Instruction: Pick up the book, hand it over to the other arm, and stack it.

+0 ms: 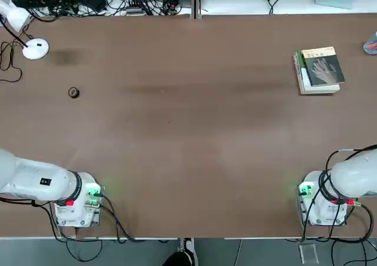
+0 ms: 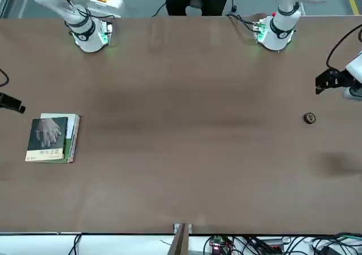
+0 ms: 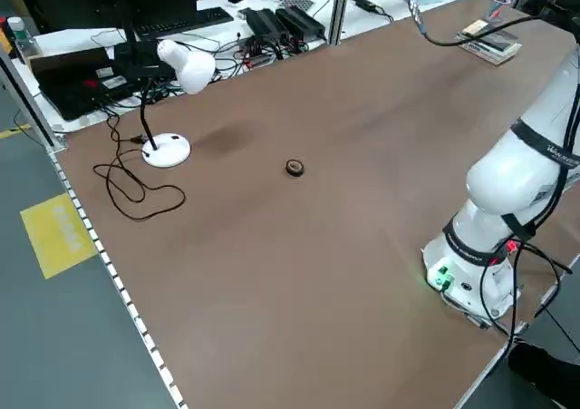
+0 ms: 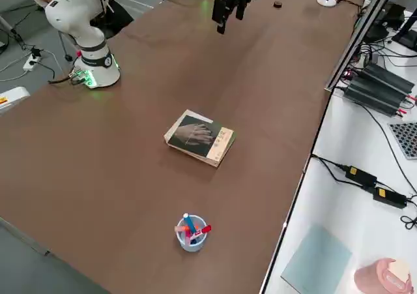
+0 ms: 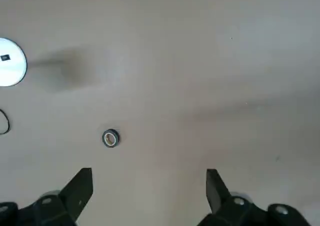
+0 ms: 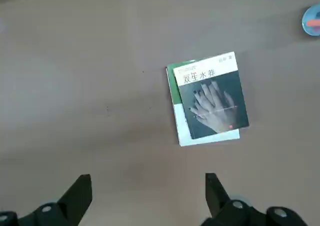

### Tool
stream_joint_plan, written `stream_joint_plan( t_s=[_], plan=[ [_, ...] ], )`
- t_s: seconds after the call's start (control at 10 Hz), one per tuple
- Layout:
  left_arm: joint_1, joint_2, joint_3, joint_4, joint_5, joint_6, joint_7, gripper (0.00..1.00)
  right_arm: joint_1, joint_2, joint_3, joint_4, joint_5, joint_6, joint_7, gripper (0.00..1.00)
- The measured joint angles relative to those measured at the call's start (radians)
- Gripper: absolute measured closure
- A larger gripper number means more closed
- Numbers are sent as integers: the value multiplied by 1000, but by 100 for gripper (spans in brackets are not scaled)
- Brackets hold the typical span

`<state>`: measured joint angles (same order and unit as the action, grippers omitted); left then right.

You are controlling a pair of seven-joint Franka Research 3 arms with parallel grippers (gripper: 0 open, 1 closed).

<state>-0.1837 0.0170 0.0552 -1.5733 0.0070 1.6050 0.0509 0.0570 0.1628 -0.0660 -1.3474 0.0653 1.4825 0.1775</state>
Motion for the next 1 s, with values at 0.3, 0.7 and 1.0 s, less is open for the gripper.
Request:
stream_joint_plan(
  t_s=[0.3,0.7,1.0],
  plan=[
    [0,0,0,22,0,-10,-12,0,-4,-43,0,-47,-5,3,-1,0],
    [-1,1,0,22,0,-11,-16,0,-9,-46,0,-116,-6,64,-1,0],
    [-2,1,-1,22,0,-11,-29,0,-14,-47,0,-131,-8,70,-5,0]
  ],
)
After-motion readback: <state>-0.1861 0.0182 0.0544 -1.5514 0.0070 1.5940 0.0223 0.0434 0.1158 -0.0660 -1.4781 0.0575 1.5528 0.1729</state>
